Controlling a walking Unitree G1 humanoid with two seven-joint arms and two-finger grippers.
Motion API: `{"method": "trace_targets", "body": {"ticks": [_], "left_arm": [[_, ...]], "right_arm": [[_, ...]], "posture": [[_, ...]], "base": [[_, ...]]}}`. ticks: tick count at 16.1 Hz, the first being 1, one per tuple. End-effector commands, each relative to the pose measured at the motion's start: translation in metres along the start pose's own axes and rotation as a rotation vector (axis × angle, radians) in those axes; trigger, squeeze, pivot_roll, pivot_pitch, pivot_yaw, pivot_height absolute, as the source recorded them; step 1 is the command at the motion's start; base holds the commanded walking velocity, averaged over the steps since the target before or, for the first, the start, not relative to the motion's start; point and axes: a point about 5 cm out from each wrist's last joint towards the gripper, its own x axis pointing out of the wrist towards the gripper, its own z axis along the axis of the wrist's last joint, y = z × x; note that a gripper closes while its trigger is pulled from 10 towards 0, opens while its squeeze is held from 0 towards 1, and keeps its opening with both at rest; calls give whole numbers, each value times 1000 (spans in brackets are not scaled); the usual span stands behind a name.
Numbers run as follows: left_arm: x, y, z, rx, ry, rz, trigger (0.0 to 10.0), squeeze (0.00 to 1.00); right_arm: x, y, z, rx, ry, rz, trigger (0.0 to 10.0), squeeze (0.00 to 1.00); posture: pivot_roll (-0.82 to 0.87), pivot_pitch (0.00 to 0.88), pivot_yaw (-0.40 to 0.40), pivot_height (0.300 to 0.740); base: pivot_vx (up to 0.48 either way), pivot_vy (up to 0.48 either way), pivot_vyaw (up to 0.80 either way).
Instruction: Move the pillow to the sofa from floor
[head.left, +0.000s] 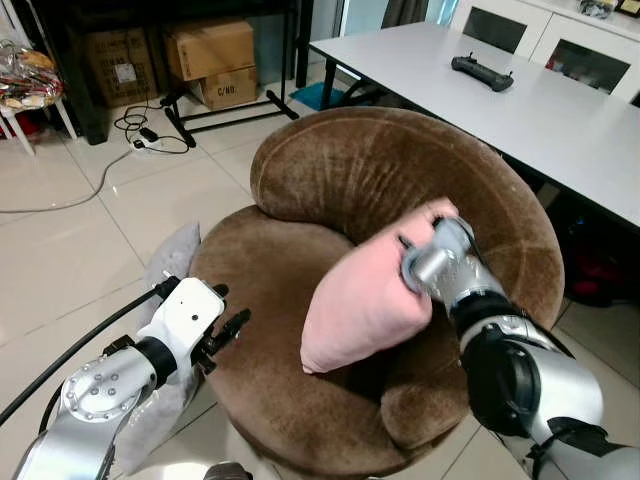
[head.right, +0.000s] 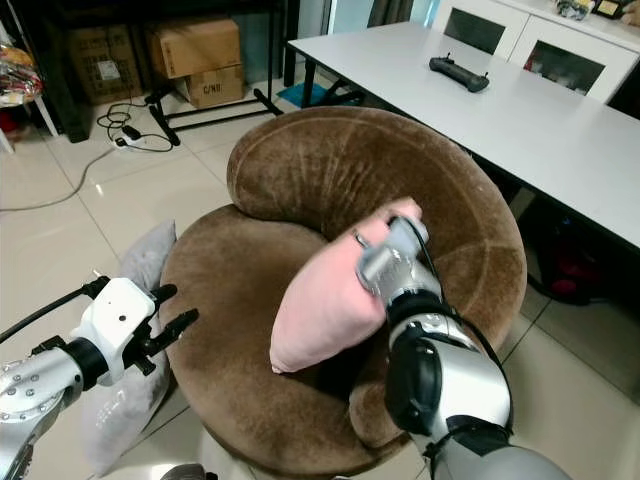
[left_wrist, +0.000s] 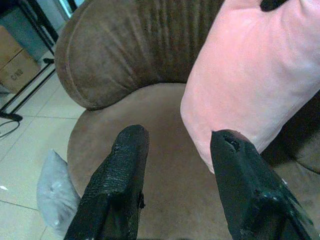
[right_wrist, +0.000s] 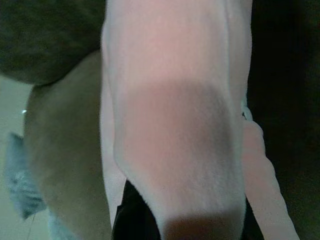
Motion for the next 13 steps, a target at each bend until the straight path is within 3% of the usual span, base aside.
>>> {"method": "trace_targets", "body": {"ticks": [1,5,6,7,9,11,12,13], "left_arm": [[1,0,3,1,-6,-18,10000,0],[3,-2,6,-10,-19,-96,10000,0],[1,-4,9,-21,-39,-145,10000,0],[-1,-5,13,-42,-73,-181,10000,0],[-4,-4,23,-103,-153,-222,10000,0],[-5,-3,24,-114,-161,-242,10000,0],[-5,-1,26,-96,-178,-237,10000,0],[-5,0,28,-94,-193,-226,10000,0]], "right_arm": [[1,-9,10,67,-30,-42,10000,0],[4,-28,13,175,-28,-136,10000,0],[5,-31,14,196,-34,-132,10000,604],[5,-31,14,216,-38,-110,10000,1000],[6,-32,14,241,-37,-84,10000,1000],[6,-33,15,217,-48,-67,10000,1000],[6,-34,17,102,-85,-57,10000,1000],[5,-32,22,96,-105,-17,10000,1000]], "posture": [[115,0,-88,740],[113,0,-85,740],[113,0,-84,740],[111,0,-84,740],[110,0,-83,740],[112,0,-82,740],[111,0,-80,740],[110,0,-78,740]], "base": [[0,0,0],[0,0,0],[0,0,0],[0,0,0],[0,0,0],[0,0,0],[0,0,0],[0,0,0]]}}
